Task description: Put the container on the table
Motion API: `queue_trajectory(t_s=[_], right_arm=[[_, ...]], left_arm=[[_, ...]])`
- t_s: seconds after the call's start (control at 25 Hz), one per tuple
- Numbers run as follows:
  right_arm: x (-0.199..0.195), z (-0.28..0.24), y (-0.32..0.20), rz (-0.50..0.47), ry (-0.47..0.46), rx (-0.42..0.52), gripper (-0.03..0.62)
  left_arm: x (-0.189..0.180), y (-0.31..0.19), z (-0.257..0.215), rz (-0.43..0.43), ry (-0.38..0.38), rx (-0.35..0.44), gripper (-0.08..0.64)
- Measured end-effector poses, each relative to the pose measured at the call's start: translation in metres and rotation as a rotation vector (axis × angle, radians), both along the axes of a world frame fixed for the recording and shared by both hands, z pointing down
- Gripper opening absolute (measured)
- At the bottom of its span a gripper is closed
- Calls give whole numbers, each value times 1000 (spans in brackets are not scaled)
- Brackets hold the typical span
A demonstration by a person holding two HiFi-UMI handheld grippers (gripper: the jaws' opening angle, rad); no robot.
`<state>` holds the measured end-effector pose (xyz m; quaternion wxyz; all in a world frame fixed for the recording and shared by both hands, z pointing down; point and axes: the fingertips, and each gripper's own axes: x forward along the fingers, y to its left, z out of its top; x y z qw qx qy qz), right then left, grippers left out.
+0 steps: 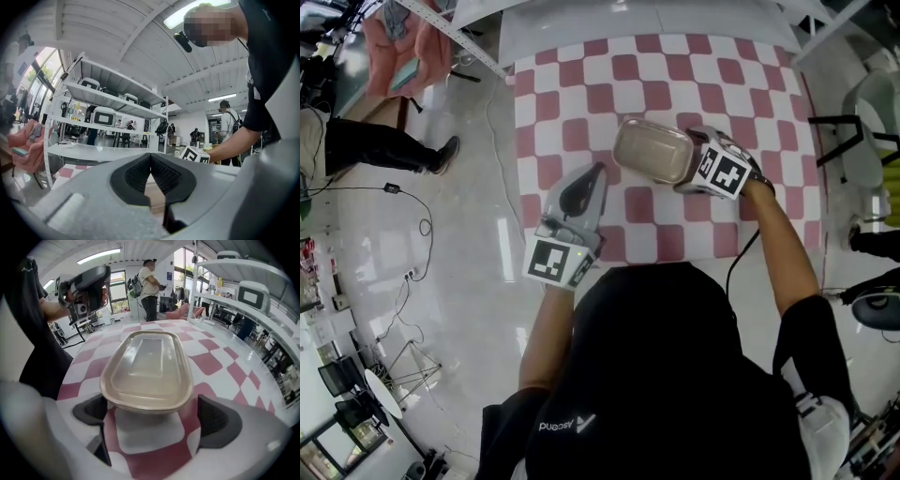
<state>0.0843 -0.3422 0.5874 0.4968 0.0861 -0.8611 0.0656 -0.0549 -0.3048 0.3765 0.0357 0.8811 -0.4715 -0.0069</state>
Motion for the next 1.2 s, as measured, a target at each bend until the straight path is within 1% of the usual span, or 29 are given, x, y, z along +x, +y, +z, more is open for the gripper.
queue_trajectory(t_s=[0.12,0.16,0.24,0.36,0.52,0.56,0.64,0.76,0.8,0.88,0.92,1.08,1.12,1.2], right_arm=[[5,-16,-3,37,-57,13,589],[6,-26,-4,53,-93,26,589],[6,-51,-3,92,-195,55,589],[-3,-102,8,142,-410,119,589],[-20,-176,29,189,-759,219,575],[-23,-193,35,202,-831,243,564],[-27,-218,48,227,-932,296,502],[-35,-238,66,251,-1007,342,395],[-39,-241,72,257,-1020,344,348],[-44,-242,83,264,-1026,347,219],[-45,-241,88,267,-1021,352,179],[-47,-237,101,287,-977,403,59],[-47,-237,103,296,-969,418,10],[-45,-240,106,315,-973,439,3]], left_arm=[[3,0,-1,9,1,0,11],[3,1,-1,11,2,0,11],[4,2,-3,14,4,1,11],[6,6,-4,19,6,2,11],[13,13,-6,34,6,5,11],[16,15,-8,39,7,8,11],[21,19,-13,50,11,19,11],[29,26,-21,71,14,42,11],[32,28,-24,77,15,50,11],[36,31,-31,86,23,65,11],[38,33,-34,90,26,73,11],[44,41,-41,103,30,91,11],[44,42,-42,106,29,94,11],[46,46,-42,108,32,97,11]])
